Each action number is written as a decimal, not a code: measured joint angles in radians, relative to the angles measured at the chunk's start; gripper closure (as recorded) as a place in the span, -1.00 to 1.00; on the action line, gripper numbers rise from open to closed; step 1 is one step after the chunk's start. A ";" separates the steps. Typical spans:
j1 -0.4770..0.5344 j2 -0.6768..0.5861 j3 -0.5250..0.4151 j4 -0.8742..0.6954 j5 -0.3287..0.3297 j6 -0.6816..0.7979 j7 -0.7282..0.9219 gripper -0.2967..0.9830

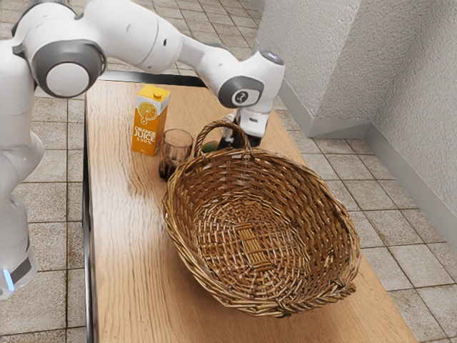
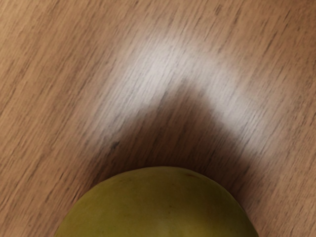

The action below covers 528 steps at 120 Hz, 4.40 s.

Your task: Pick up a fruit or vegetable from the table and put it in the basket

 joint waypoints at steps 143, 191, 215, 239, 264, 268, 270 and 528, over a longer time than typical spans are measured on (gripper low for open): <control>-0.015 -0.223 0.006 0.139 0.088 -0.087 -0.008 -0.01; -0.003 -0.362 -0.115 0.297 0.219 -0.296 -0.057 -0.01; -0.119 -0.300 -0.205 0.288 0.228 -0.319 -0.096 -0.01; -0.243 -0.270 -0.209 0.279 0.229 -0.325 -0.144 -0.01; -0.405 -0.261 -0.209 0.279 0.230 -0.325 -0.198 -0.01; -0.408 -0.258 -0.209 0.279 0.231 -0.325 -0.205 -0.06; -0.408 -0.256 -0.209 0.280 0.232 -0.326 -0.208 -0.12; -0.090 -0.232 0.220 -0.023 0.262 -0.041 -0.283 -0.54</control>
